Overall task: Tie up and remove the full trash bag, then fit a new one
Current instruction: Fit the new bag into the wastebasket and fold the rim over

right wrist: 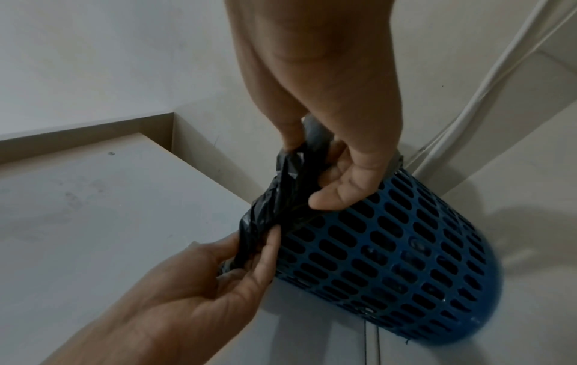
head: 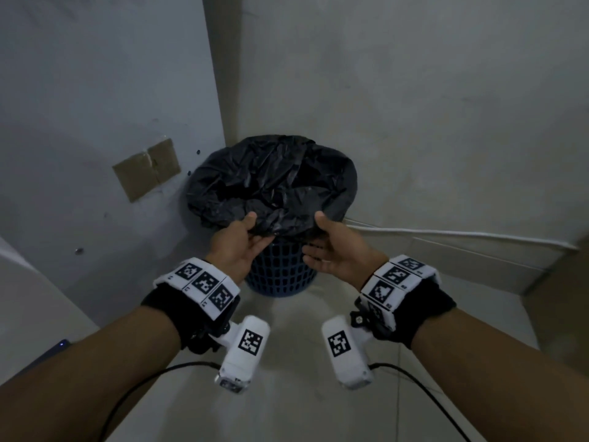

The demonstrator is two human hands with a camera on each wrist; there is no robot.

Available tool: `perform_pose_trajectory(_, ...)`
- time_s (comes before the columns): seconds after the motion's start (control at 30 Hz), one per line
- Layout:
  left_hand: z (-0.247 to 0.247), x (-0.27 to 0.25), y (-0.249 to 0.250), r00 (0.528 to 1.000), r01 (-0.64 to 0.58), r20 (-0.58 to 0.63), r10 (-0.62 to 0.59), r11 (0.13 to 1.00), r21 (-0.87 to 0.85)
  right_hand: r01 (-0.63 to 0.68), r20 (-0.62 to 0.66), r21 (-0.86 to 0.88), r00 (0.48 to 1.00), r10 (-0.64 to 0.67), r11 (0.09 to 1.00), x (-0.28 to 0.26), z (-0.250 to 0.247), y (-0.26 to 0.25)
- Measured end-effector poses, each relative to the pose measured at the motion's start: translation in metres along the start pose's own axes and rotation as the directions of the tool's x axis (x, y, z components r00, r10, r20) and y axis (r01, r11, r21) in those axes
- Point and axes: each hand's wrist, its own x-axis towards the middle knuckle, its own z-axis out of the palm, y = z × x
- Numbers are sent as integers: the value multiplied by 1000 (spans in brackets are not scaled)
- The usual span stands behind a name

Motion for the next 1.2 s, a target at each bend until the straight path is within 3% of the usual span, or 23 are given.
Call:
perform_pose_trajectory(0.27, -2, 1, 0, 1000, 22, -4, -22, 999, -25, 108, -244, -3, 964, -106, 994, 6, 4, 8)
perform_pose_trajectory(0.5, -8, -1, -2, 999, 36, 9, -36, 999, 2, 90, -290, 127, 956, -50, 988, 10, 4, 16)
perform_pose_trajectory(0.63, -7, -4, -7, 999, 16, 40, -17, 999, 44, 120, -275, 393, 961, -8, 912, 12, 1, 2)
perform_pose_trajectory(0.7, -6, -2, -8, 999, 0, 38, -2, 999, 51, 179, -272, 383, 959, -74, 906, 9, 7, 1)
perform_pose_trajectory(0.73, -6, -2, -7, 999, -10, 32, 8, 999, 50, 215, -308, 292, 944, -121, 932, 6, 13, 0)
perform_pose_trajectory(0.97, 2, -8, -10, 997, -77, -21, 78, 994, 72, -65, -222, 178, 969, 105, 982, 10, 21, -18)
perform_pose_trajectory(1.1, 2, -10, -12, 995, -99, -27, 101, 993, 67, -26, -102, 313, 993, 61, 950, 8, 21, -21)
perform_pose_trajectory(1.2, 1, -10, -14, 994, -108, -20, 110, 992, 64, 66, -175, 310, 984, -11, 949, 11, 21, -18)
